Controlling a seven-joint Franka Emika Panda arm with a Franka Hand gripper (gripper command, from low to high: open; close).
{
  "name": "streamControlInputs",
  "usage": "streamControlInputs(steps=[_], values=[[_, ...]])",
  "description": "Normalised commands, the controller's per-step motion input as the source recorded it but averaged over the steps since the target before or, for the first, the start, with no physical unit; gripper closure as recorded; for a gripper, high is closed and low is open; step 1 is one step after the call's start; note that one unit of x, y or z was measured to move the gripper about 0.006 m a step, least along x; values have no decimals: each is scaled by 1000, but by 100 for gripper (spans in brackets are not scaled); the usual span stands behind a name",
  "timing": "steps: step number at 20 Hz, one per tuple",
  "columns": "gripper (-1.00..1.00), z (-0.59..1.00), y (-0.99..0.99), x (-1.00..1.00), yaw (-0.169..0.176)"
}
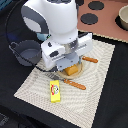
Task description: Interact with the objects in diverse but meaningful ways.
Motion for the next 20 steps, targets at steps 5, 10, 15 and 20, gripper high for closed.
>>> streamControlInputs(steps=[5,10,15,20], values=[[100,-127,0,351,0],[100,526,76,356,-5],[100,1000,113,370,-42],[100,1000,377,257,-7]])
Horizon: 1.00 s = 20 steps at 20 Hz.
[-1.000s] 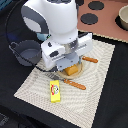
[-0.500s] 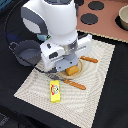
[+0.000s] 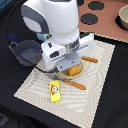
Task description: Interact with the objects in diverse but meaningful ways.
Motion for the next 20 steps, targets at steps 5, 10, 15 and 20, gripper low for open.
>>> streamControlInputs(steps=[5,10,15,20], values=[[100,566,986,43,8],[100,149,1000,0,1],[100,-86,969,0,18],[100,-703,703,-9,83]])
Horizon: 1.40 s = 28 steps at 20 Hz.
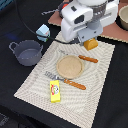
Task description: Interact with the objects in diverse but meaningful ways.
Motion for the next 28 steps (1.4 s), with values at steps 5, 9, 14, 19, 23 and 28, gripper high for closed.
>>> streamControlInputs(steps=[5,9,14,19,23,28], values=[[100,-819,189,-289,99],[100,-795,-86,-516,81],[-100,107,-281,-623,7],[-100,698,-54,-35,30],[-100,1000,0,-54,7],[-100,1000,117,-124,-1]])
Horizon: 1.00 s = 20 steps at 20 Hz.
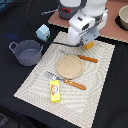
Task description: Interact with the objects in diverse but meaningful ways.
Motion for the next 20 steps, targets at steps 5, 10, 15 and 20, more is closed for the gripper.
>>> streamControlInputs(steps=[5,10,15,20], values=[[-100,778,223,-64,-8],[-100,42,9,-41,-4],[-100,0,0,0,0],[-100,0,-13,2,0]])
